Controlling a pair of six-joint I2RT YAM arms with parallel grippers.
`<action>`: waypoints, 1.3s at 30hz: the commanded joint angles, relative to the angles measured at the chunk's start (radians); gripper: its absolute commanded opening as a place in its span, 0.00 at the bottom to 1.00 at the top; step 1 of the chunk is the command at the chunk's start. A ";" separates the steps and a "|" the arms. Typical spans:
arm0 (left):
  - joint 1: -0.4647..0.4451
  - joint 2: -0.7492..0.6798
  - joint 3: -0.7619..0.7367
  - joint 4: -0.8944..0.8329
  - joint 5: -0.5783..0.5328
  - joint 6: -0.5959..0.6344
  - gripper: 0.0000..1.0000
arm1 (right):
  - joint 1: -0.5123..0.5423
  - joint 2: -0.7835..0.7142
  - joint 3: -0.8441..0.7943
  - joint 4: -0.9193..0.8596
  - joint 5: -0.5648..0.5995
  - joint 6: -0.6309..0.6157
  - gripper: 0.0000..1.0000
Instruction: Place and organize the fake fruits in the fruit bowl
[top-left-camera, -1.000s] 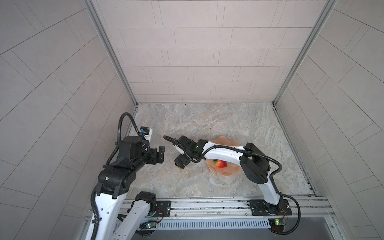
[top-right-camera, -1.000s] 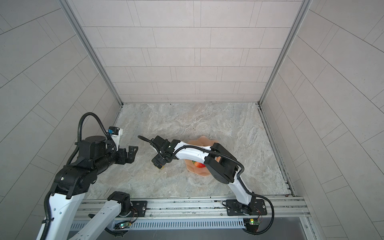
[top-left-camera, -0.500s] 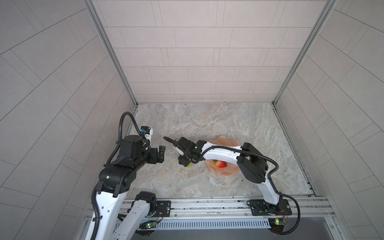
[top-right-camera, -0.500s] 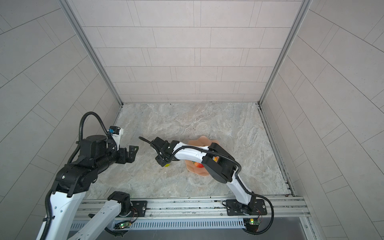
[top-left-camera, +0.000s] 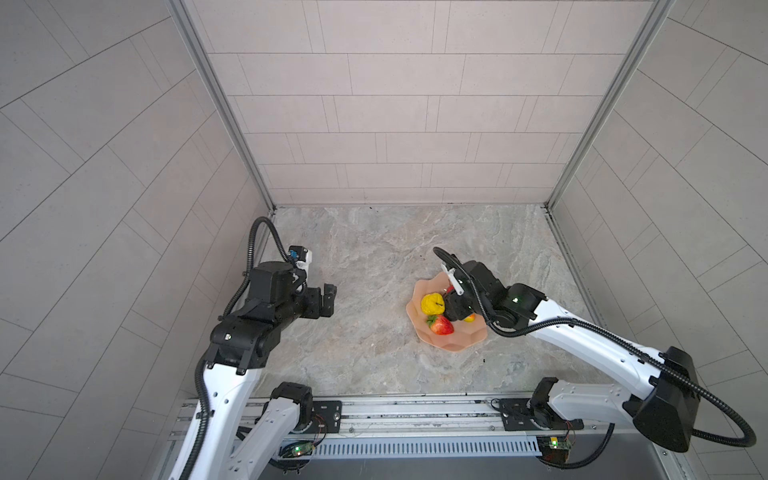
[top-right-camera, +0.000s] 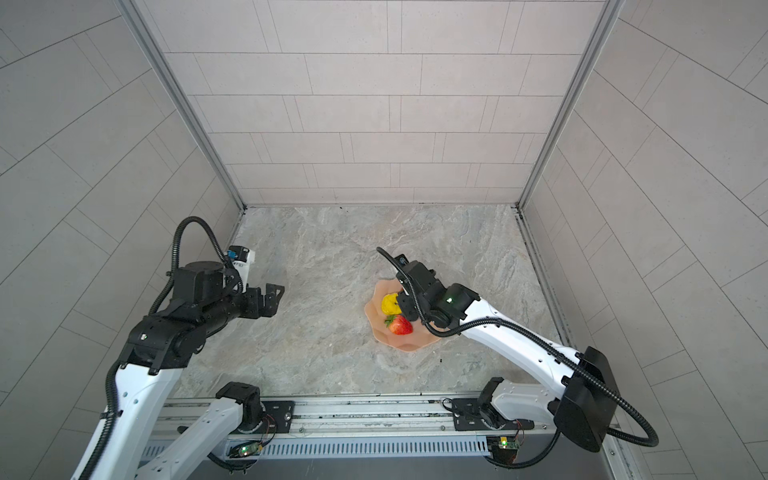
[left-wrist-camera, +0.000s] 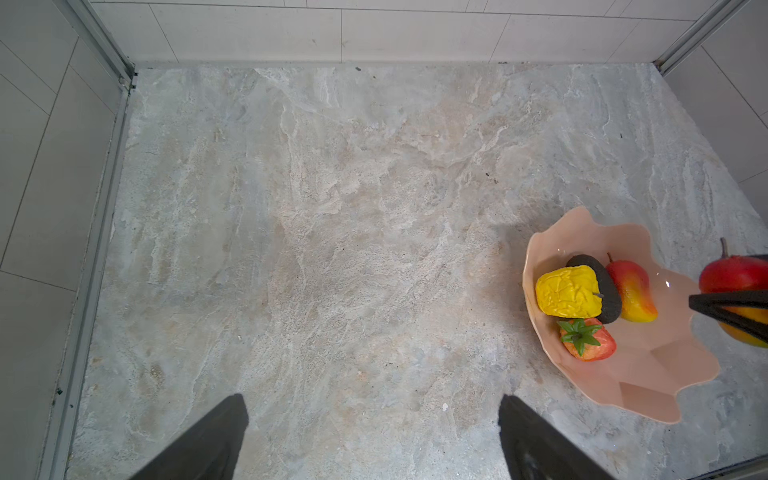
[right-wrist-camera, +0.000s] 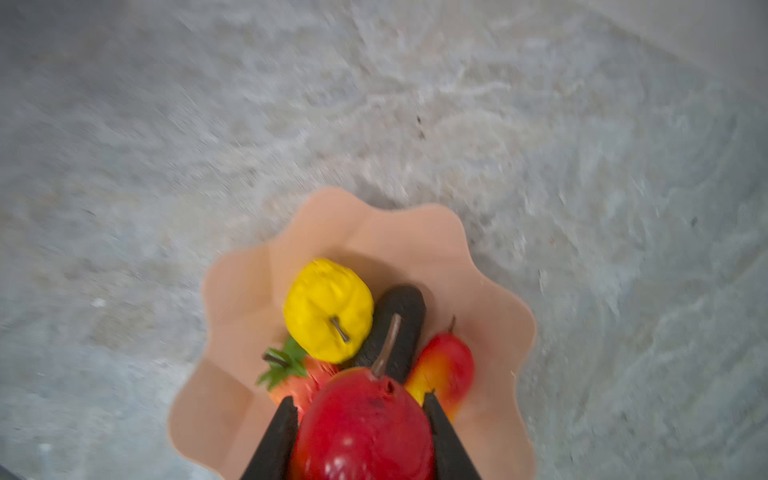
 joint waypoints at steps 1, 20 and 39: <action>-0.001 0.005 -0.016 0.044 0.010 -0.019 1.00 | -0.024 -0.079 -0.107 0.007 0.033 0.038 0.24; -0.001 0.024 -0.106 0.161 -0.101 -0.052 1.00 | -0.033 0.048 -0.247 0.166 -0.009 0.071 0.64; 0.002 0.002 -0.626 0.991 -0.614 -0.112 1.00 | -0.503 -0.248 -0.393 0.574 0.270 -0.043 1.00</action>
